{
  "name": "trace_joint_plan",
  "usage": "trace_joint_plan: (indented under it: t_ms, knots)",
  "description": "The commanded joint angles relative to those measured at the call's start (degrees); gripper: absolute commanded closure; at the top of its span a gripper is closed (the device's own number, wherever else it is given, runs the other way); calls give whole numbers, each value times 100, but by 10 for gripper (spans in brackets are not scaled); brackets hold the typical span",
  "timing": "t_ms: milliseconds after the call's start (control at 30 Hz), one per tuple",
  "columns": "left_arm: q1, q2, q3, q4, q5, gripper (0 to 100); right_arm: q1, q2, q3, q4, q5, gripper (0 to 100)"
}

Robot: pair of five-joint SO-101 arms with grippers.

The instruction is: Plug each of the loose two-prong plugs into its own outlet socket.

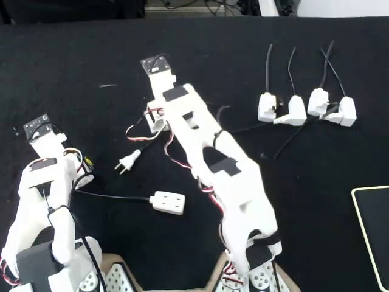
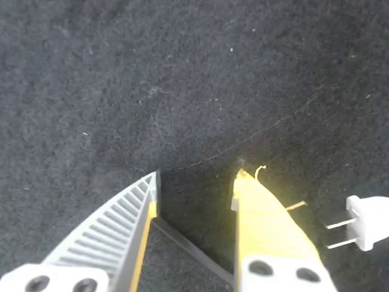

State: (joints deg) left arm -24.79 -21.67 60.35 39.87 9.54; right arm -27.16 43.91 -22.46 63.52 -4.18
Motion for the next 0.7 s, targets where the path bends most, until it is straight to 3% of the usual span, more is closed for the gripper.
trace_joint_plan:
  t_ms: [0,100,267,500,667]
  knots:
    - [48,-88,-127,-9,53,795,-44,163,-321,985,123,977]
    - [48,-88,-127,-9,53,795,0,233,-602,2013,237,977]
    - [48,-88,-127,-9,53,795,176,215,-910,3024,1547,977]
    - [48,-88,-127,-9,53,795,624,-215,-488,3007,1881,978]
    - [48,-88,-127,-9,53,795,615,-1429,989,2418,2075,988]
